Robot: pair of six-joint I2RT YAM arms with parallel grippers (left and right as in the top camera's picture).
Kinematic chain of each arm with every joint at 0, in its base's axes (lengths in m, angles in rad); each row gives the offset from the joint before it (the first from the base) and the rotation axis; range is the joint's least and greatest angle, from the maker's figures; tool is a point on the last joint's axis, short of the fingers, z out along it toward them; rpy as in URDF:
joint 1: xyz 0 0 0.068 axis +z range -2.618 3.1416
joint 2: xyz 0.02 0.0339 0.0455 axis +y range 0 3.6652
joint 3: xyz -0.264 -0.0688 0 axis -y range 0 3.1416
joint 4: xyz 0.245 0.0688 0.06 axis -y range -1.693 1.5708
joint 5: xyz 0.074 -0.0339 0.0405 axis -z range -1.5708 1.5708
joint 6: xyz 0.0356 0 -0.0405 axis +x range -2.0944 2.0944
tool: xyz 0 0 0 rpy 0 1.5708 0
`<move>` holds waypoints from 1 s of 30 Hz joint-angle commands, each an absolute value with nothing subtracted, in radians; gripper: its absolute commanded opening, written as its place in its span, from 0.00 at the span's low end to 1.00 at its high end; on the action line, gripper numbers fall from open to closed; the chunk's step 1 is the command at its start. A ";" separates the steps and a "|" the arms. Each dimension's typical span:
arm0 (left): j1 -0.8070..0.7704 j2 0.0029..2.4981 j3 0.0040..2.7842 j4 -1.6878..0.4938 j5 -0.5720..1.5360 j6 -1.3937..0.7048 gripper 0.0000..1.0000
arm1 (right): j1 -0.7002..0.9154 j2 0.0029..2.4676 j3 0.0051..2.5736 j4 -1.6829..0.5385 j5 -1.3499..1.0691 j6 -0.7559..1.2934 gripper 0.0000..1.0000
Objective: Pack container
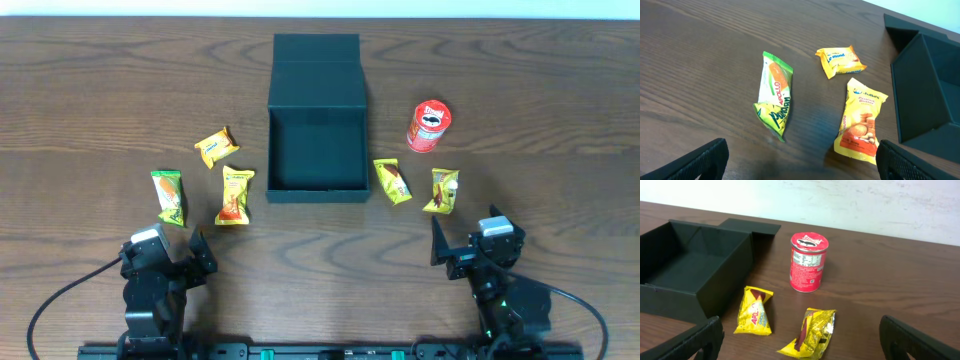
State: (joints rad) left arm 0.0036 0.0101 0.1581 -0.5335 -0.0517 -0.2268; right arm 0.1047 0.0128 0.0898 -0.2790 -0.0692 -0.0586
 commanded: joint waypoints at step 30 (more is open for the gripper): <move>-0.001 0.004 0.144 -0.531 -0.052 -0.205 0.95 | 0.101 0.007 0.086 -0.242 -0.058 0.001 0.99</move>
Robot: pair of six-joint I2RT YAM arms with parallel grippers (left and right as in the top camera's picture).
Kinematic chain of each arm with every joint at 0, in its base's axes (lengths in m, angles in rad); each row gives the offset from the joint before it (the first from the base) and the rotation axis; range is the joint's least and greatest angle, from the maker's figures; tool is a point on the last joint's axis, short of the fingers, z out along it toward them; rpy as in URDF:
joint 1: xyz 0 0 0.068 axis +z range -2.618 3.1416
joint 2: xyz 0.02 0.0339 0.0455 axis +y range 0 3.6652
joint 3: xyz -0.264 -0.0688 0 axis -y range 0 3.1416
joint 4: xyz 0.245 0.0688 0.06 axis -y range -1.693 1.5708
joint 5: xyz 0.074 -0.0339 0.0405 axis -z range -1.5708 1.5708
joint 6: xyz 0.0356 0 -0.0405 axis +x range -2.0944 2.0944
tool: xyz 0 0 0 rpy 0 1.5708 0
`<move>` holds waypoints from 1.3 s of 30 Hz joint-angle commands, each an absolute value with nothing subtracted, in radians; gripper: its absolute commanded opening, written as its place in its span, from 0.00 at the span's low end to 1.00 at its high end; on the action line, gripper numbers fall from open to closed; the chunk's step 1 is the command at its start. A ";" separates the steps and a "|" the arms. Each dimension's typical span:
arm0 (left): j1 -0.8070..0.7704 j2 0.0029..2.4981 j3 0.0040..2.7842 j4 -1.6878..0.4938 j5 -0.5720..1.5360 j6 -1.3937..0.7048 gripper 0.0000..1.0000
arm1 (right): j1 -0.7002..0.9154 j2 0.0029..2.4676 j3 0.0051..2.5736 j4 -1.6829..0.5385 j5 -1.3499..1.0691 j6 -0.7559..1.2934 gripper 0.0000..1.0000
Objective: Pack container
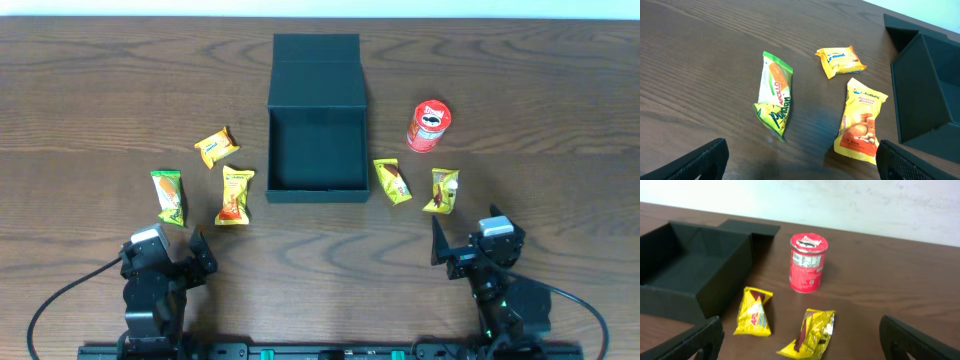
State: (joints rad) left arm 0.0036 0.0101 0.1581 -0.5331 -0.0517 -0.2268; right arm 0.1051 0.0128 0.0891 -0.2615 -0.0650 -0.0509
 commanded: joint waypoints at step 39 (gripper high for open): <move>-0.001 0.004 0.144 -0.531 -0.052 -0.205 0.95 | 0.095 1.327 1.064 -0.375 -0.103 0.340 0.99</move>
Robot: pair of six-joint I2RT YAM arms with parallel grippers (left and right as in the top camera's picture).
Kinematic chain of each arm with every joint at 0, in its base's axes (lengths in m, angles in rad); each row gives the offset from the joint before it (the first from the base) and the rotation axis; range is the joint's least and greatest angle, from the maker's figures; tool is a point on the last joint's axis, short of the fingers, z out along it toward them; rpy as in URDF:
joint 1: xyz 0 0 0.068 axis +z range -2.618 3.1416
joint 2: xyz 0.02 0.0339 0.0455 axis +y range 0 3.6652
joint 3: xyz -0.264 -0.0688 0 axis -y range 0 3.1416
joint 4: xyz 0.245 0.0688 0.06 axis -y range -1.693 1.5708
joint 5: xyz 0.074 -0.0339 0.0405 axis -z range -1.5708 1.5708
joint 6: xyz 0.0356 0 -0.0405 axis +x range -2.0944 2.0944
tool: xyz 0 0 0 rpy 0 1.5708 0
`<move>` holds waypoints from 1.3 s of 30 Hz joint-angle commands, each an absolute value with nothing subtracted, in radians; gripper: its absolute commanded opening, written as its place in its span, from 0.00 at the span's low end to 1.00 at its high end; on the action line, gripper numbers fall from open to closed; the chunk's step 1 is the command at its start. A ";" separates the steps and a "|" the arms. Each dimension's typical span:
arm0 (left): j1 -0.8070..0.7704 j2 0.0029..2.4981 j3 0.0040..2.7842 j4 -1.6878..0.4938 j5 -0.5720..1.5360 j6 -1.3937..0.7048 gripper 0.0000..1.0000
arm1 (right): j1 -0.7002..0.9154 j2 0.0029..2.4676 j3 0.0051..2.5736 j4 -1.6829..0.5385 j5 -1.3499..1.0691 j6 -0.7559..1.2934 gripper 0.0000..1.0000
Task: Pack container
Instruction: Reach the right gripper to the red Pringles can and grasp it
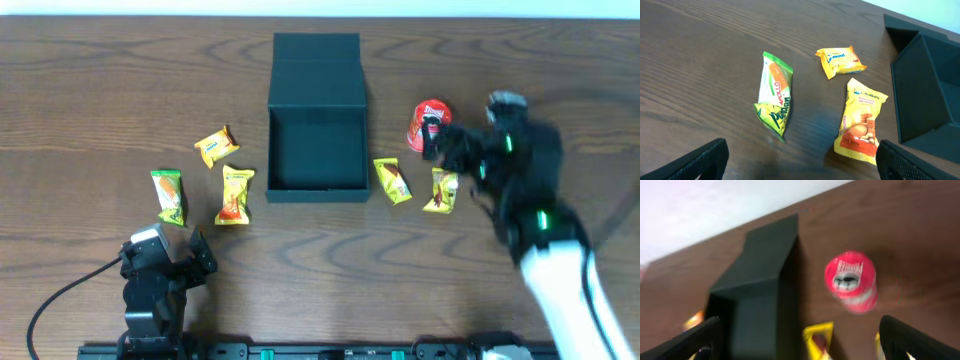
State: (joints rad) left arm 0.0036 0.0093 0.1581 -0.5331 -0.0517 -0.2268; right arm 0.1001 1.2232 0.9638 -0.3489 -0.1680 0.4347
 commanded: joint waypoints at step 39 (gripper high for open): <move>-0.001 0.004 0.144 -0.531 -0.052 -0.205 0.95 | 0.093 2.138 1.798 -1.040 -0.023 0.245 0.64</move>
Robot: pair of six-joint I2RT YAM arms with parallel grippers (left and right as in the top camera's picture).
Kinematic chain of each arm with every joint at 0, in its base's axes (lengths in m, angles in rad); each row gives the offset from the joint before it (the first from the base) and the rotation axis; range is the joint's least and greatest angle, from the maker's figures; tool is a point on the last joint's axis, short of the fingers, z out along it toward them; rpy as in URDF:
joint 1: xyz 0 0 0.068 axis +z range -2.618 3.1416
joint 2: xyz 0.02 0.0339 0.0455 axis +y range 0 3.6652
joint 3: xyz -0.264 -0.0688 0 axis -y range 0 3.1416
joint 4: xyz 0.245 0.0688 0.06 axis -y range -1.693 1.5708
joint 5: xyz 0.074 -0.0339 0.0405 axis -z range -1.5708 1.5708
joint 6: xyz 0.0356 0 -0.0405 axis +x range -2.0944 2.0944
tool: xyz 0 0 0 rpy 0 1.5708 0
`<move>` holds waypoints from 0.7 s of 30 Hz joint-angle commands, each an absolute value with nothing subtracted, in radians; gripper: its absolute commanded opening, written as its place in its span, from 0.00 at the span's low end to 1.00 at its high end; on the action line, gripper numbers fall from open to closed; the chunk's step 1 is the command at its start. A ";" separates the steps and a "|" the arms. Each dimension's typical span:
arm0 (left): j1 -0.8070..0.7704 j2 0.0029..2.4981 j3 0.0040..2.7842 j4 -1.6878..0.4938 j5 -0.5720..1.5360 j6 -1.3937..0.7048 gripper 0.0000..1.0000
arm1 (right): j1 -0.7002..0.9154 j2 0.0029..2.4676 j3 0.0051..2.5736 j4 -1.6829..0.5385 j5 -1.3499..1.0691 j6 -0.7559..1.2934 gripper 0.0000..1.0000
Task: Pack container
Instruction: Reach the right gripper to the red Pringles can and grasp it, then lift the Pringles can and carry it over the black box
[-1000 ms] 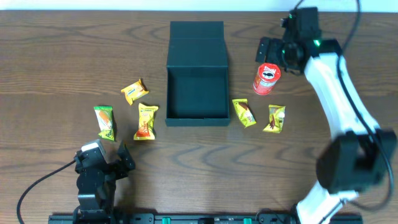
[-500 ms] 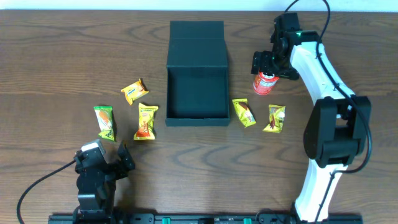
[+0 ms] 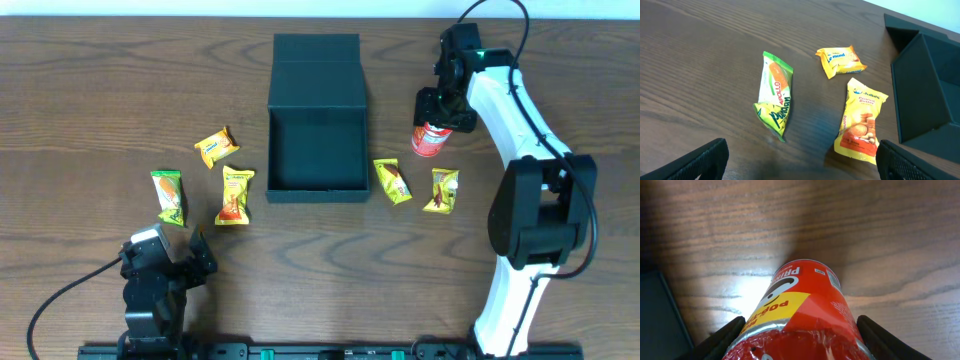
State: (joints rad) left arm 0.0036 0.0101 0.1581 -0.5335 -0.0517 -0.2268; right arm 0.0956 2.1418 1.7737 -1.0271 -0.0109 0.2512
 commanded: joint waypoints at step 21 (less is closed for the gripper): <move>-0.001 0.004 0.144 -0.531 -0.052 -0.205 0.95 | 0.167 2.138 2.189 -1.097 -1.041 0.094 0.62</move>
